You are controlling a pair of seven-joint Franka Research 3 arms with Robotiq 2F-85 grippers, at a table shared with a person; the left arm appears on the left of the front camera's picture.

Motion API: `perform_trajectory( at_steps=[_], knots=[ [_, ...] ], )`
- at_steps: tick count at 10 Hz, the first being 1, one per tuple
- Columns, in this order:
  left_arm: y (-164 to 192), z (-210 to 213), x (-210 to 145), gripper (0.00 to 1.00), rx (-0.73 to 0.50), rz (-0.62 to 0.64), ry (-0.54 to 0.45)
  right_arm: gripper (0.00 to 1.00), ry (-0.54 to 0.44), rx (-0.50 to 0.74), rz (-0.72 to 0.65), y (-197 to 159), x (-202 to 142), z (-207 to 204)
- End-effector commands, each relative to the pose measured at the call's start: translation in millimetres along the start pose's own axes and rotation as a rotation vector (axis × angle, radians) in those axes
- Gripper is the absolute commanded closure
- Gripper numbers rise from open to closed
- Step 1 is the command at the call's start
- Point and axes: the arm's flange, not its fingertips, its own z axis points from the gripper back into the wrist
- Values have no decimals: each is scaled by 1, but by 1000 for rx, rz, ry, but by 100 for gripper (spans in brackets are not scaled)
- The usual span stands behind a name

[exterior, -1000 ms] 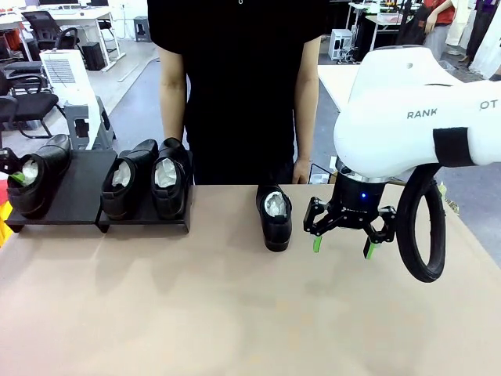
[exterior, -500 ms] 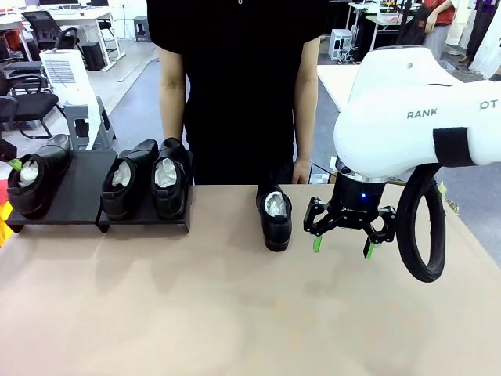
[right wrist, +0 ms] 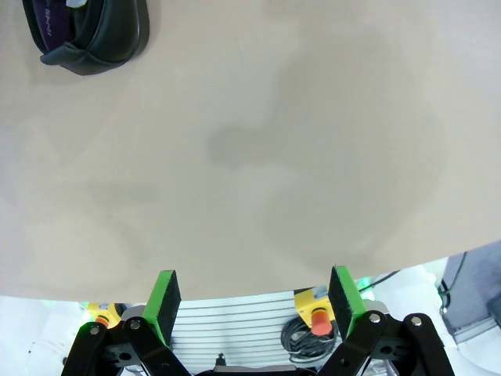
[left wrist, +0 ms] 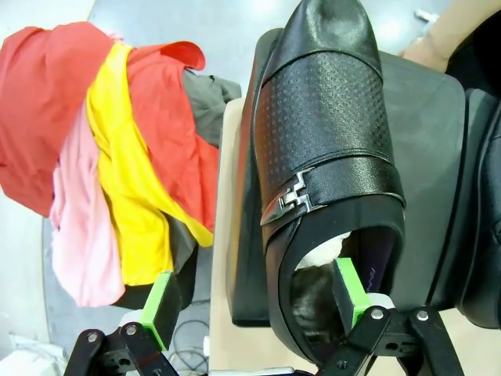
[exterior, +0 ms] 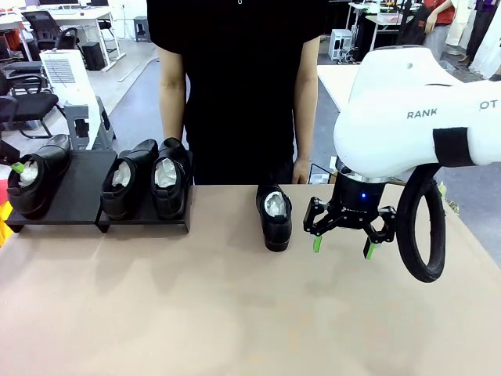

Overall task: Organize the shoes by placing them on the stand.
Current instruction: Pick up one Shoe and place it in the middle of the table.

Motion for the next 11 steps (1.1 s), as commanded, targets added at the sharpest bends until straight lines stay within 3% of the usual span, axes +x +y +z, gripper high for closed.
perform_trajectory(
  at_steps=[1,4,7,8,9,10,11],
  knots=[
    [1,2,2,0,2,4,-7,0,-9,-13,14,0,3,3],
    [0,0,0,0,0,0,-1,0,-9,-13,14,0,3,3],
    [-17,90,-21,0,-87,-77,-128,0,-9,-13,14,0,3,3],
    [-20,105,-30,0,-144,-96,-125,0,-9,-13,14,0,3,3],
    [-23,117,-40,0,-199,-138,-93,0,-9,-13,14,0,3,3],
    [-36,119,-52,0,-288,-224,38,0,-9,-13,14,0,3,3],
    [-55,106,-63,0,-300,-339,242,0,-9,-13,14,0,3,3]
  ],
)
